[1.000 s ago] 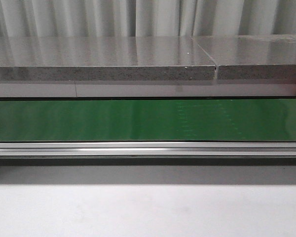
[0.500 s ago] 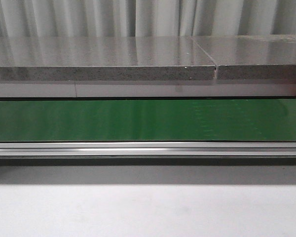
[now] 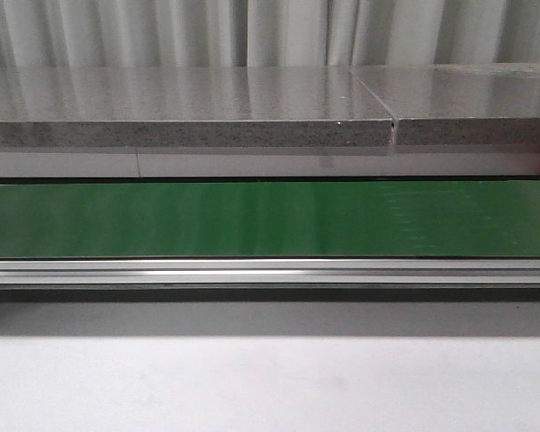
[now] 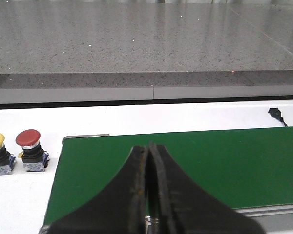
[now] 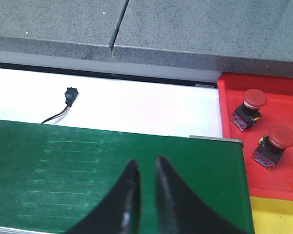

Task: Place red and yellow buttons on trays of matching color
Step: 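Lift the right gripper back above the belt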

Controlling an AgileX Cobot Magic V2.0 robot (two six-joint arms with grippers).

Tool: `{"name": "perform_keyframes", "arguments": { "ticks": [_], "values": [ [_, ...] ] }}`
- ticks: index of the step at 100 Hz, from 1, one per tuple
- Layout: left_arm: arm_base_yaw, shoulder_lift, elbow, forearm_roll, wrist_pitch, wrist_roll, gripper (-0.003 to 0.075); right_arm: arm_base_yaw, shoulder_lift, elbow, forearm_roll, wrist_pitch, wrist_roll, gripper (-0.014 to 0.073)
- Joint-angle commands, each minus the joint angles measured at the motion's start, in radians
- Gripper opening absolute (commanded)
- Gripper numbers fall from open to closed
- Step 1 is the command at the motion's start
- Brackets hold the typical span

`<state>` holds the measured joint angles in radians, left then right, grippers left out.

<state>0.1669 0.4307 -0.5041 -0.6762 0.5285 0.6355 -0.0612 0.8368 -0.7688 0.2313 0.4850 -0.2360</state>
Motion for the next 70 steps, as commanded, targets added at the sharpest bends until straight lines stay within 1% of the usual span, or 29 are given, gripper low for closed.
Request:
{"name": "perform_keyframes", "arguments": {
  "ticks": [1,5,53,60,65,70],
  "values": [
    [-0.006,0.004,-0.027,-0.029,-0.061,-0.001,-0.0019,0.001,-0.011,-0.026,0.004,-0.063,-0.012,-0.0073],
    [-0.006,0.004,-0.027,-0.029,-0.061,-0.001,-0.0019,0.001,-0.011,-0.026,0.004,-0.063,-0.012,-0.0062],
    [-0.006,0.004,-0.027,-0.029,-0.061,-0.001,-0.0019,0.001,-0.011,-0.026,0.004,-0.060,-0.012,-0.0067],
    [-0.006,0.004,-0.027,-0.011,-0.061,0.001,-0.0015,0.001,-0.011,-0.026,0.004,-0.060,-0.012,-0.0067],
    [-0.006,0.004,-0.027,-0.006,-0.059,0.002,0.0002,0.001,-0.011,-0.026,0.004,-0.060,-0.012,-0.0067],
    [-0.006,0.004,-0.027,-0.006,-0.047,0.002,0.0057,0.001,-0.011,-0.026,0.004,-0.060,-0.012,-0.0067]
  ]
}}
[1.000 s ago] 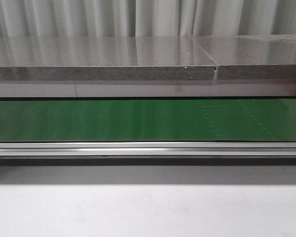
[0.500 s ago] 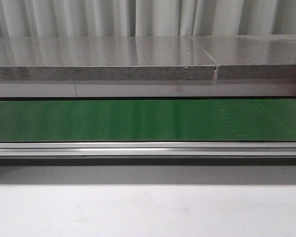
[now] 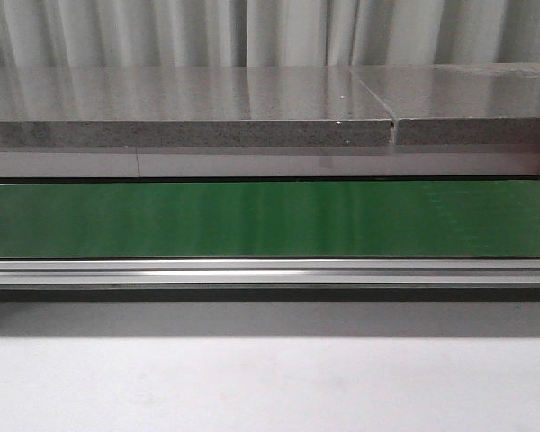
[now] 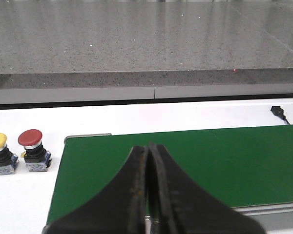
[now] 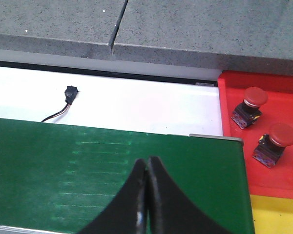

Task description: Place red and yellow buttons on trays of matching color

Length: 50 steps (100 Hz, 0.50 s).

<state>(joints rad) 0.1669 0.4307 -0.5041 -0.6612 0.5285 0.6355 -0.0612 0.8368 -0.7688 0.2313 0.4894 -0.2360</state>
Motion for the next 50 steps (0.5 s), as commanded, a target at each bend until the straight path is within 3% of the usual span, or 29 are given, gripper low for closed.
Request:
{"name": "perform_keyframes", "arguments": {
  "ticks": [1,8,21,28,35,50],
  "values": [
    [-0.006,0.004,-0.027,-0.021,-0.045,0.002,0.0067,0.001,-0.011,-0.026,0.004,-0.064,-0.012,-0.0067],
    [-0.006,0.004,-0.027,-0.021,-0.023,0.002,0.0190,0.001,-0.011,-0.026,0.004,-0.064,-0.012,-0.0067],
    [-0.006,0.004,-0.027,-0.021,-0.007,0.002,0.0529,0.001,-0.011,-0.026,0.004,-0.064,-0.012,-0.0067],
    [-0.006,0.004,-0.027,-0.021,-0.012,0.002,0.0666,0.001,-0.011,-0.026,0.004,-0.064,-0.012,-0.0067],
    [-0.006,0.004,-0.027,-0.030,-0.019,0.002,0.0713,0.001,-0.011,-0.026,0.004,-0.064,-0.012,-0.0067],
    [-0.006,0.004,-0.027,-0.051,-0.033,0.002,0.0689,0.001,-0.011,-0.026,0.004,-0.064,-0.012,-0.0067]
  ]
}}
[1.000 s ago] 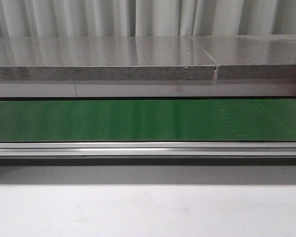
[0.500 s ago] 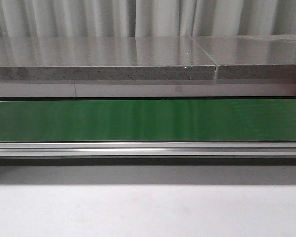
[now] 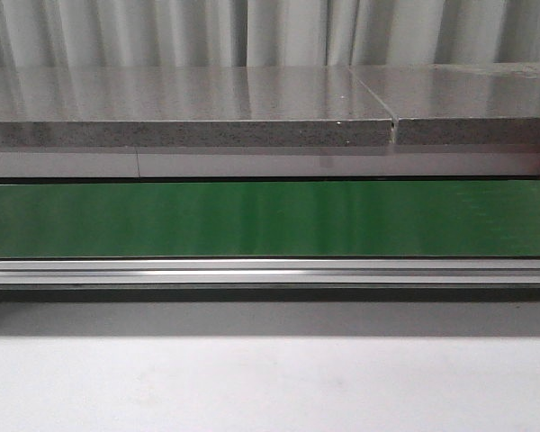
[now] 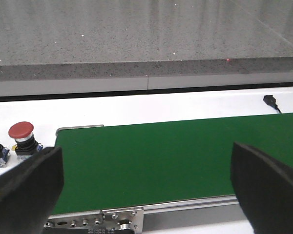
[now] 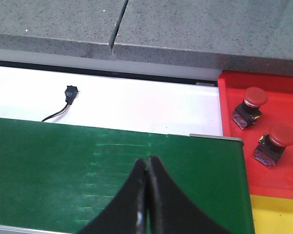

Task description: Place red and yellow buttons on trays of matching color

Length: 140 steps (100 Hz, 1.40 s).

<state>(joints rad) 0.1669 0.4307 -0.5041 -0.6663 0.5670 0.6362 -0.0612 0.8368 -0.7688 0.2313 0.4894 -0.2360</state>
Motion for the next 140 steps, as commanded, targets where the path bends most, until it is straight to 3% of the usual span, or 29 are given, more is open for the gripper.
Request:
{"name": "perform_keyframes", "arguments": {
  "ticks": [1,22,46,71,104,140],
  "values": [
    [-0.006,0.004,-0.027,-0.046,-0.074,-0.001,0.0687,0.001,-0.011,-0.026,0.004,-0.064,-0.012,-0.0067],
    [0.027,0.074,-0.093,-0.022,-0.190,-0.184,0.0651,0.001,-0.011,-0.026,0.004,-0.064,-0.012,-0.0067],
    [0.140,0.376,-0.270,-0.024,-0.172,-0.298,0.0643,0.001,-0.011,-0.026,0.004,-0.064,-0.012,-0.0067],
    [0.187,0.685,-0.446,-0.026,-0.153,-0.308,0.0585,0.001,-0.011,-0.026,0.004,-0.064,-0.012,-0.0067],
    [0.193,1.052,-0.617,-0.031,-0.129,-0.315,0.0584,0.001,-0.011,-0.026,0.004,-0.064,-0.012,-0.0067],
    [0.193,1.229,-0.680,-0.023,-0.146,-0.378,0.0583,0.001,-0.011,-0.026,0.004,-0.064,-0.012,-0.0067]
  ]
}}
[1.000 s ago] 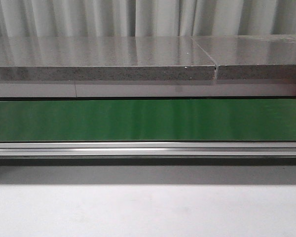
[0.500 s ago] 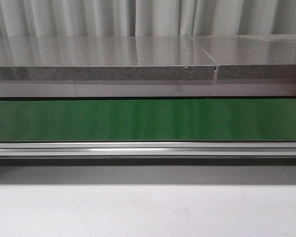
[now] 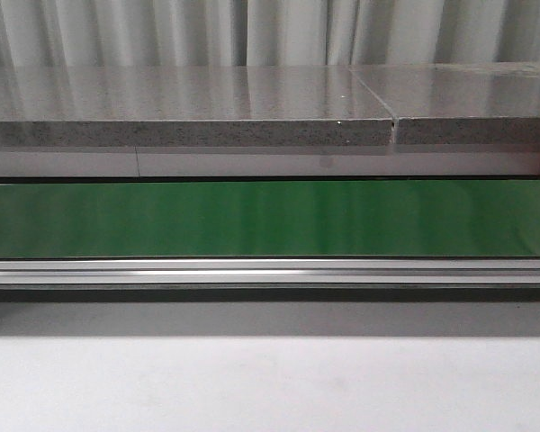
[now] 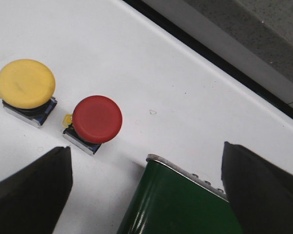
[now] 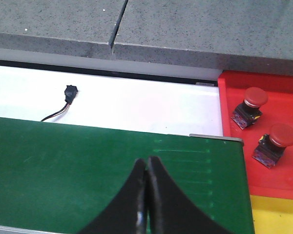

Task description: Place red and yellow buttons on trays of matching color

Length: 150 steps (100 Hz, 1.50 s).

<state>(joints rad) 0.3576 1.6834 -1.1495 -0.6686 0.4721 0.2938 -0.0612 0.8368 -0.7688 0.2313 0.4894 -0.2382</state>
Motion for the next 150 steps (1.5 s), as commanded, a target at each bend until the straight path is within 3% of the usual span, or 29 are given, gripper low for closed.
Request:
{"name": "perform_keyframes", "arguments": {
  "ticks": [1,50,74,150],
  "values": [
    [0.003,-0.022,-0.035,-0.021,-0.053,-0.037,0.0583,0.001,-0.011,-0.026,0.004,-0.064,-0.009,-0.0067],
    [0.007,0.092,-0.094,-0.013,-0.070,-0.110,0.0582,0.001,-0.011,-0.026,0.004,-0.064,-0.009,-0.0067],
    [0.007,0.143,-0.135,0.066,-0.063,-0.183,0.0582,0.001,-0.011,-0.026,0.004,-0.064,-0.009,-0.0067],
    [0.007,0.241,-0.212,0.112,-0.015,-0.234,0.0582,0.001,-0.011,-0.026,0.004,-0.064,-0.009,-0.0067]
  ]
}}
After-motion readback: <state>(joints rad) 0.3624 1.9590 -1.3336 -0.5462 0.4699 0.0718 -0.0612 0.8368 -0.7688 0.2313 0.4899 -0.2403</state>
